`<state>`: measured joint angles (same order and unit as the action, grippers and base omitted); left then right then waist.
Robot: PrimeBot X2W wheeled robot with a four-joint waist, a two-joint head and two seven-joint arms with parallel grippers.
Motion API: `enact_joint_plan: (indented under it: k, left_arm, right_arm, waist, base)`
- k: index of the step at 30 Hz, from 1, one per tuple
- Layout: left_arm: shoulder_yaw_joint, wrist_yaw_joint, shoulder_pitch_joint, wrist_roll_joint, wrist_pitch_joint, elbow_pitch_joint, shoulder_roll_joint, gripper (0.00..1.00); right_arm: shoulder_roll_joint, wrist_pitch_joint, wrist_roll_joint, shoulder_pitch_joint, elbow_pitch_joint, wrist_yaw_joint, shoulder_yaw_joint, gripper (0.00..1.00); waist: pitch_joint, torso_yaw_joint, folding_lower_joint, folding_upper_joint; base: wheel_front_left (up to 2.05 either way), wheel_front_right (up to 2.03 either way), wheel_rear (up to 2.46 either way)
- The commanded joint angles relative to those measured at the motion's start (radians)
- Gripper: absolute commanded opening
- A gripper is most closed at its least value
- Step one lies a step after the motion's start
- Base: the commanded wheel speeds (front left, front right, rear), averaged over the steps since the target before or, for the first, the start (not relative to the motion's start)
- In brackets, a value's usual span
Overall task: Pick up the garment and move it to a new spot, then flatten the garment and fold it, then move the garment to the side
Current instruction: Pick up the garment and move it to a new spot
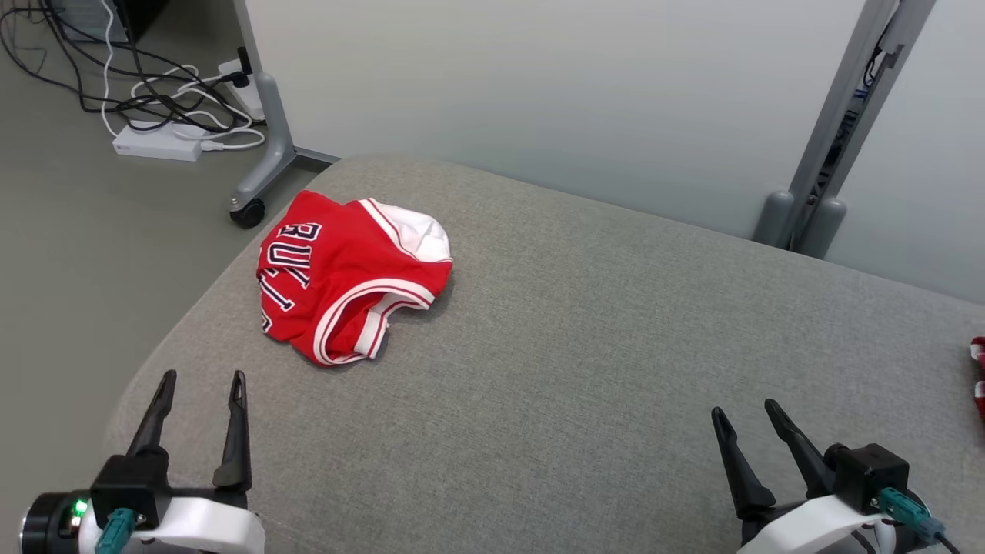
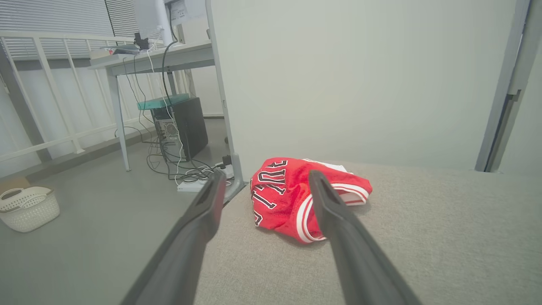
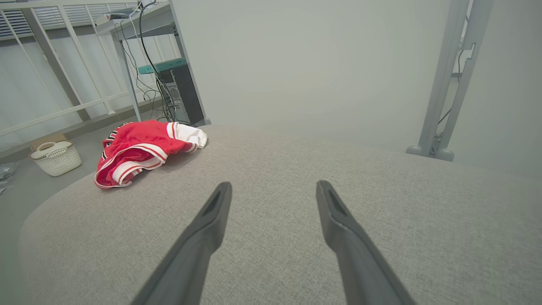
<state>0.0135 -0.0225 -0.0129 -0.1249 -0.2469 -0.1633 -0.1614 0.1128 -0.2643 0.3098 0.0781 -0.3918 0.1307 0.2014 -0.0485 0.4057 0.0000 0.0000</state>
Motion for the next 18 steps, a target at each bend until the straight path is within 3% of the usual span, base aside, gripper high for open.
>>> enact_joint_plan:
  k: [1,18]
  left_arm:
    - [-0.004,0.005,0.03,-0.004,0.0,0.002,-0.01,1.0]
    - [-0.023,0.066,0.286,-0.045,0.019,-0.138,-0.099,1.0]
  right_arm:
    - [0.012,-0.001,0.006,0.015,-0.001,0.0,0.002,1.0]
    - [0.041,0.008,0.018,0.077,-0.001,0.0,0.049,1.0]
  waist:
    - [0.01,-0.017,0.0,0.0]
    - [0.077,-0.2,0.0,0.0]
  base:
    - [0.0,0.0,0.0]
    - [0.0,0.0,0.0]
